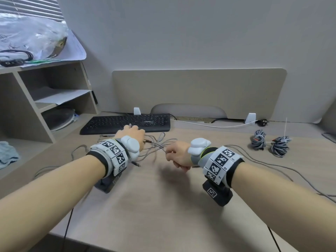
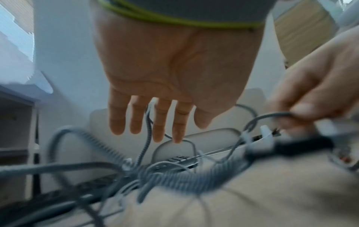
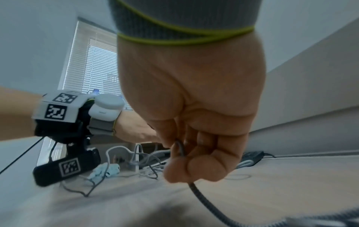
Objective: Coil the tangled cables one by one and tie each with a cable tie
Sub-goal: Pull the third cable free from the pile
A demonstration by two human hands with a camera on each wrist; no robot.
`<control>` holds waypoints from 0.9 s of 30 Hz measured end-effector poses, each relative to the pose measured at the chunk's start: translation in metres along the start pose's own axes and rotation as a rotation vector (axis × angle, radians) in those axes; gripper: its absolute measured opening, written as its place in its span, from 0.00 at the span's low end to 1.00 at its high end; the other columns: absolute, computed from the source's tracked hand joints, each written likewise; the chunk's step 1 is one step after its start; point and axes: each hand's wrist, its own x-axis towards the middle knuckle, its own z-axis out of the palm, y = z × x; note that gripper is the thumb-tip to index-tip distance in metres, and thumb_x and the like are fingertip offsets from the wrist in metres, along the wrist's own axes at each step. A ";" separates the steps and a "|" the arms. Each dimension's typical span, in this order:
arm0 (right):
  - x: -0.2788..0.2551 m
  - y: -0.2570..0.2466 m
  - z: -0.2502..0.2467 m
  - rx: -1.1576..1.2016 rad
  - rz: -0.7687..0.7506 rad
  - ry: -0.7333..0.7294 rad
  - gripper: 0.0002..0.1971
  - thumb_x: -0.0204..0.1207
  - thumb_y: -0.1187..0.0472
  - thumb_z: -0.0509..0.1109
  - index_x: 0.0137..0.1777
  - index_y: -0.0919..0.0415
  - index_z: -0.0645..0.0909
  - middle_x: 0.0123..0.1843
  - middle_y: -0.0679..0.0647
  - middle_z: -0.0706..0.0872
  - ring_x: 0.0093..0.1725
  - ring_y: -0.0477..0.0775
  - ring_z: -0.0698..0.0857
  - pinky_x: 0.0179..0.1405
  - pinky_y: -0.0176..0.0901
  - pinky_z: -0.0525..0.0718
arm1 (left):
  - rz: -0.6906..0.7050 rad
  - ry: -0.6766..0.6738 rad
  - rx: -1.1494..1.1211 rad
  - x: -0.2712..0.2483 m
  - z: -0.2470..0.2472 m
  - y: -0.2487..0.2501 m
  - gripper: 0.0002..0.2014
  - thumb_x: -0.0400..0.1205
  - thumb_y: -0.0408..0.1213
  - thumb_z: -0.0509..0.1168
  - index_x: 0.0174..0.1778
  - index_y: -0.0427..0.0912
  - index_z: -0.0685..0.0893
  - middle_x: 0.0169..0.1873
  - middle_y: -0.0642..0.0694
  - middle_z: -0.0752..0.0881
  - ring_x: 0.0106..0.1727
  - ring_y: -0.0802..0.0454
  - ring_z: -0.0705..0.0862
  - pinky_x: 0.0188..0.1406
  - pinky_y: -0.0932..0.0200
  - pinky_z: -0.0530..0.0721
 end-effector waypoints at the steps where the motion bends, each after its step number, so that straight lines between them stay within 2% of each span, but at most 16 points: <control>1: -0.001 0.006 -0.002 -0.032 0.023 -0.010 0.08 0.79 0.66 0.57 0.42 0.59 0.76 0.33 0.61 0.82 0.20 0.57 0.77 0.21 0.37 0.76 | -0.014 -0.024 0.028 0.002 0.000 -0.006 0.15 0.82 0.41 0.59 0.65 0.48 0.78 0.65 0.43 0.77 0.67 0.38 0.74 0.60 0.43 0.78; 4: -0.006 0.027 -0.008 -0.165 0.125 -0.043 0.09 0.76 0.67 0.57 0.41 0.59 0.79 0.35 0.66 0.86 0.26 0.61 0.83 0.31 0.48 0.85 | -0.088 -0.075 0.035 0.004 0.000 -0.022 0.10 0.84 0.44 0.57 0.56 0.49 0.82 0.60 0.43 0.83 0.56 0.42 0.75 0.57 0.45 0.80; 6: -0.011 0.038 -0.013 -0.210 0.184 -0.046 0.11 0.75 0.66 0.56 0.44 0.59 0.80 0.36 0.69 0.89 0.27 0.62 0.83 0.36 0.50 0.87 | -0.107 -0.065 0.019 0.003 -0.002 -0.025 0.15 0.87 0.50 0.54 0.53 0.45 0.83 0.57 0.42 0.85 0.53 0.43 0.77 0.58 0.46 0.82; 8: -0.012 0.044 -0.015 -0.190 0.179 -0.012 0.13 0.76 0.67 0.54 0.49 0.57 0.81 0.38 0.68 0.89 0.28 0.62 0.84 0.32 0.44 0.84 | -0.074 -0.019 -0.005 0.001 -0.010 -0.018 0.16 0.86 0.52 0.54 0.52 0.45 0.81 0.55 0.41 0.85 0.57 0.42 0.77 0.56 0.47 0.82; 10: -0.010 0.044 -0.016 -0.174 0.162 0.021 0.18 0.78 0.69 0.53 0.59 0.52 0.79 0.38 0.63 0.88 0.29 0.61 0.85 0.29 0.42 0.83 | -0.013 0.007 -0.035 -0.006 -0.020 -0.003 0.12 0.85 0.50 0.57 0.50 0.46 0.80 0.53 0.41 0.84 0.55 0.43 0.75 0.54 0.48 0.81; 13: -0.010 0.038 -0.015 -0.194 0.143 0.044 0.26 0.79 0.68 0.51 0.72 0.45 0.73 0.39 0.60 0.89 0.28 0.60 0.84 0.34 0.48 0.87 | 0.071 0.042 -0.121 -0.016 -0.031 0.028 0.09 0.81 0.45 0.60 0.53 0.48 0.81 0.54 0.42 0.84 0.50 0.42 0.80 0.49 0.50 0.83; 15: -0.013 0.034 -0.014 -0.187 0.122 0.052 0.29 0.79 0.69 0.50 0.76 0.44 0.69 0.38 0.59 0.88 0.26 0.59 0.83 0.33 0.47 0.88 | 0.129 0.095 -0.211 -0.023 -0.033 0.047 0.09 0.80 0.44 0.64 0.54 0.52 0.80 0.56 0.46 0.85 0.53 0.41 0.84 0.49 0.53 0.82; 18: -0.021 0.030 -0.014 -0.175 0.094 0.041 0.35 0.77 0.73 0.49 0.80 0.42 0.62 0.37 0.58 0.85 0.22 0.55 0.81 0.25 0.43 0.84 | 0.278 0.066 -0.349 -0.031 -0.027 0.071 0.22 0.78 0.44 0.70 0.68 0.50 0.76 0.65 0.48 0.82 0.64 0.43 0.82 0.58 0.53 0.80; 20: -0.026 0.031 -0.015 -0.157 0.079 0.039 0.40 0.73 0.75 0.50 0.82 0.41 0.59 0.39 0.58 0.84 0.21 0.54 0.80 0.20 0.40 0.80 | 0.354 0.025 -0.398 -0.034 -0.021 0.083 0.30 0.77 0.38 0.69 0.76 0.47 0.71 0.69 0.46 0.80 0.68 0.44 0.80 0.64 0.51 0.79; 23: -0.028 0.034 -0.017 -0.164 0.062 0.043 0.41 0.71 0.76 0.51 0.80 0.39 0.61 0.40 0.58 0.83 0.23 0.54 0.81 0.23 0.43 0.83 | 0.376 -0.024 -0.379 -0.026 -0.011 0.090 0.34 0.74 0.34 0.68 0.78 0.45 0.68 0.70 0.44 0.80 0.69 0.43 0.80 0.64 0.49 0.80; 25: -0.026 0.036 -0.018 -0.137 0.082 0.044 0.36 0.72 0.76 0.47 0.75 0.45 0.69 0.37 0.58 0.84 0.25 0.57 0.82 0.31 0.48 0.86 | 0.378 -0.072 -0.347 -0.022 -0.010 0.090 0.30 0.76 0.34 0.69 0.76 0.43 0.71 0.68 0.43 0.81 0.67 0.41 0.81 0.62 0.50 0.81; 27: -0.027 0.039 -0.019 -0.112 0.103 0.039 0.28 0.72 0.76 0.46 0.63 0.53 0.78 0.37 0.59 0.85 0.29 0.60 0.84 0.35 0.50 0.86 | 0.369 -0.116 -0.277 -0.020 -0.014 0.091 0.19 0.81 0.35 0.67 0.68 0.41 0.78 0.65 0.43 0.83 0.65 0.42 0.82 0.55 0.60 0.81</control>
